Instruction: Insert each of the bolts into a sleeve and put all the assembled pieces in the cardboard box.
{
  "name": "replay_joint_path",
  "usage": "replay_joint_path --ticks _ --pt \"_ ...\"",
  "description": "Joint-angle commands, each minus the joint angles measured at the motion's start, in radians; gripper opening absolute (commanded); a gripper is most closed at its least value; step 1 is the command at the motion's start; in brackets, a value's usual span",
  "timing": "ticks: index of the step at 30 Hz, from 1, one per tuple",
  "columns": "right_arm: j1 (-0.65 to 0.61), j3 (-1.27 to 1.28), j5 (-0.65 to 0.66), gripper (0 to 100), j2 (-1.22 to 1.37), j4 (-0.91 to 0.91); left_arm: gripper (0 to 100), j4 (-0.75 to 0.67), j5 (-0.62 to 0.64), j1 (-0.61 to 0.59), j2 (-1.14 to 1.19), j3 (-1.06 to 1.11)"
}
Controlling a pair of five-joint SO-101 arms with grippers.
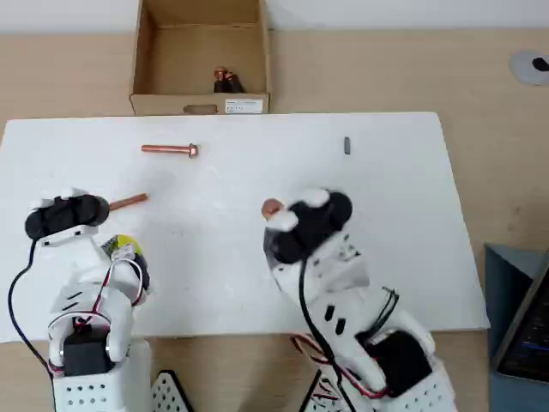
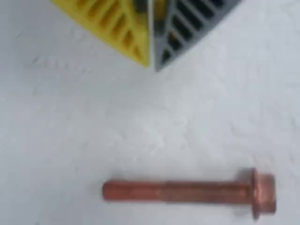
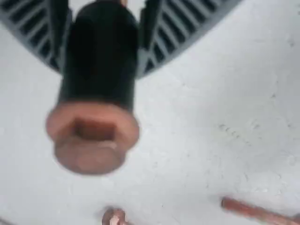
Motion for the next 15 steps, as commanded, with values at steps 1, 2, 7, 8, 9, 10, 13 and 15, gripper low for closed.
replay_joint_path --ticks 1,2,7,8,9,10,13,15 --pt "0.025 -0.255 -0.014 0.9 0.255 -0.066 0 -0.011 -0.015 -0.011 -0.007 0.026" --pt "0.036 -0.308 -0.014 0.9 0.326 -0.084 0 -0.011 -0.017 -0.011 -0.007 0.035" --pt "0.114 -0.55 -0.009 0.9 0.671 -0.186 0 -0.011 -0.017 -0.011 -0.007 0.091" --pt "0.128 -0.601 -0.009 0.9 0.734 -0.201 0 -0.011 -0.021 -0.011 -0.007 0.1" --pt "0.137 -0.648 -0.009 0.9 0.794 -0.213 0 -0.011 -0.023 -0.011 -0.007 0.107" --pt "0.143 -0.694 -0.009 0.9 0.854 -0.224 0 -0.011 -0.023 -0.012 -0.007 0.112" --pt "0.16 -0.829 -0.008 0.9 1.02 -0.256 0 -0.011 -0.021 -0.012 -0.007 0.124" --pt "0.166 -0.914 -0.008 0.9 1.119 -0.281 0 -0.011 -0.017 -0.012 -0.007 0.124"
